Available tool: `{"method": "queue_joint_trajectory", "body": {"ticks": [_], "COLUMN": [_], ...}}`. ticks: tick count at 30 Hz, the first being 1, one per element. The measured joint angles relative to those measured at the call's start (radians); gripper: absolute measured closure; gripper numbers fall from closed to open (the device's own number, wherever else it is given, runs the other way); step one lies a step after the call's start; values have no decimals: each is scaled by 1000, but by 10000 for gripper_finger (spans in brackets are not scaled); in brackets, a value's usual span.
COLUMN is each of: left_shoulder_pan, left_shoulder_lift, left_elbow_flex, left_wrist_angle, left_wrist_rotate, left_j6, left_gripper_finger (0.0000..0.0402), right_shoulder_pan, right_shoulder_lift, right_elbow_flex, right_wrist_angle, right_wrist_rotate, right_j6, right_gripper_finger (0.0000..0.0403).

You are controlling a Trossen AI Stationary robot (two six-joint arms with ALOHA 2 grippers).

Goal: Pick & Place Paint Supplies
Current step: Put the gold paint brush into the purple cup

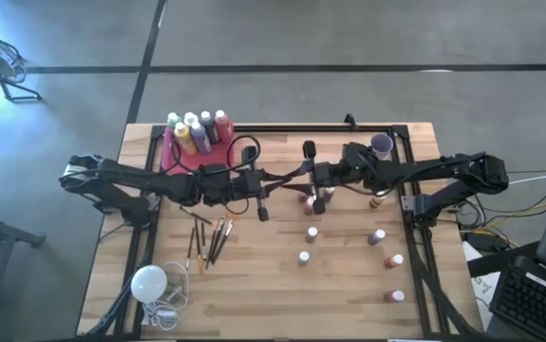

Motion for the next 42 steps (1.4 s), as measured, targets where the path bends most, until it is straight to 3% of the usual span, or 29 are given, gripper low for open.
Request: {"method": "queue_joint_trajectory", "body": {"ticks": [9, 17, 22, 25, 31, 34, 36, 42], "left_shoulder_pan": [0, 0, -1, -1, -1, 0, 0, -1], "left_shoulder_lift": [0, 0, -8, -17, -22, -23, -23, -23], "left_elbow_flex": [0, 0, 0, 4, 20, 19, 18, 18], "left_wrist_angle": [1, -9, -10, -7, 19, 13, -3, -10], "left_wrist_rotate": [3, -7, -65, -194, -645, -802, -849, -849], "left_j6": [-1, -32, 26, 52, 104, 104, 104, 103], "left_gripper_finger": [397, 387, 340, 302, 248, 240, 239, 239], "right_shoulder_pan": [0, 0, -2, 0, -2, 0, 1, -1], "right_shoulder_lift": [-10, -11, -11, -11, -12, -17, -28, -92], "right_elbow_flex": [-1, -2, -2, -3, -3, -3, -3, 19], "right_wrist_angle": [-15, -30, -34, -38, -41, -41, -45, -180], "right_wrist_rotate": [1, 3, 7, 3, 3, 33, 89, 362], "right_j6": [-1, -7, -8, -8, -8, -12, -20, -67], "right_gripper_finger": [387, 391, 391, 390, 390, 390, 390, 390]}}
